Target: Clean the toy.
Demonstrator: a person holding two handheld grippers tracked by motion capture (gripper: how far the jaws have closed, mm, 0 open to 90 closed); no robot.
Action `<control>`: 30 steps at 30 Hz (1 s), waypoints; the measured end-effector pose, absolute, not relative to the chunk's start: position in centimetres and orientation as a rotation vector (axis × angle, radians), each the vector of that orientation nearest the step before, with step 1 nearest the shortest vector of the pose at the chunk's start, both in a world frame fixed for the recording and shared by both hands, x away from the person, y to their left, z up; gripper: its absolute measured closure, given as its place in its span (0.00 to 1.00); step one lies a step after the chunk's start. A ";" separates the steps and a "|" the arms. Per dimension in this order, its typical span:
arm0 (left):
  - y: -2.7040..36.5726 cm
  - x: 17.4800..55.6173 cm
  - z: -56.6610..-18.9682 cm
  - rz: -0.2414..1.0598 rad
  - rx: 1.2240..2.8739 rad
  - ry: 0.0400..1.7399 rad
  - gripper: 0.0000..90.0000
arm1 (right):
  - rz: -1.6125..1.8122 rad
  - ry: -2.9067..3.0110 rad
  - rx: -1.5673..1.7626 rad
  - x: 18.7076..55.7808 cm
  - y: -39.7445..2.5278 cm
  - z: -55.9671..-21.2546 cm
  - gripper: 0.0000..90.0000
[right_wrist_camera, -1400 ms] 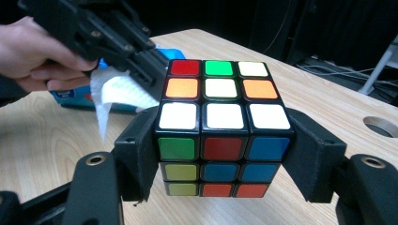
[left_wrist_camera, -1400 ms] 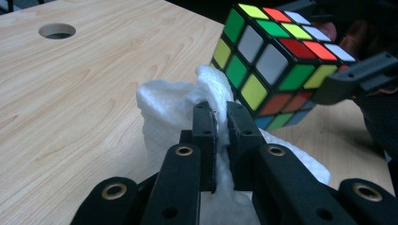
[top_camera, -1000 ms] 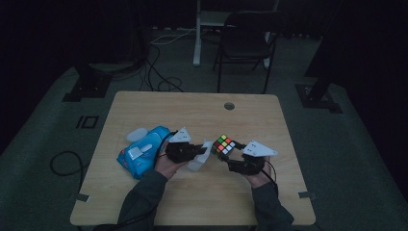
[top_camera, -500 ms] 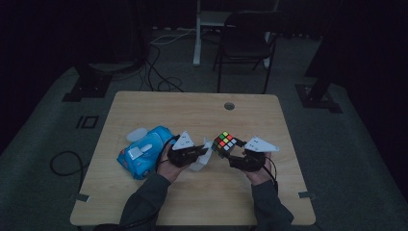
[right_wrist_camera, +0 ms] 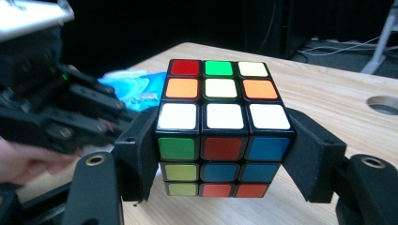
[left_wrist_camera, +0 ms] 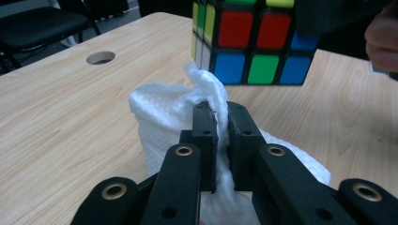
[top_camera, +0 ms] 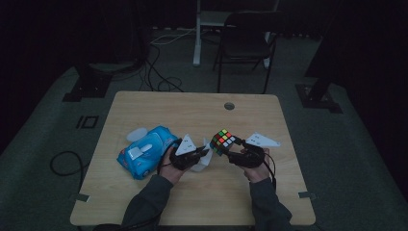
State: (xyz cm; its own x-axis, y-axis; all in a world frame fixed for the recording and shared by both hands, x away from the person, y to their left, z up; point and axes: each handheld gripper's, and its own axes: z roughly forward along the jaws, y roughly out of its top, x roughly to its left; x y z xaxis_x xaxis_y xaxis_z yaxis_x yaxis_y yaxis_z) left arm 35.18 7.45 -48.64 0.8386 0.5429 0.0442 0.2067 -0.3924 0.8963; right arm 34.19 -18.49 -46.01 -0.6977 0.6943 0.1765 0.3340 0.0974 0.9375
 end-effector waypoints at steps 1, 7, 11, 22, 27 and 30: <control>7.3 35.1 -48.8 0.411 1.977 0.554 0.94 | 1.636 2.071 1.018 34.2 -18.4 -46.0 0.39; 6.7 35.1 -49.0 0.409 1.980 0.542 0.94 | 1.655 2.095 1.012 34.4 -17.7 -45.8 0.39; 6.3 34.9 -48.9 0.408 1.979 0.524 0.94 | 1.678 2.104 1.027 34.7 -17.3 -45.7 0.39; 6.6 34.9 -49.0 0.426 1.959 0.534 0.94 | 1.666 2.089 1.096 35.4 -17.7 -46.0 0.39; 7.2 35.4 -48.7 0.452 1.939 0.569 0.94 | 1.683 2.080 1.107 35.2 -18.3 -46.0 0.39; 7.4 35.7 -48.6 0.460 1.929 0.585 0.94 | 1.700 2.080 1.107 35.1 -18.4 -46.0 0.39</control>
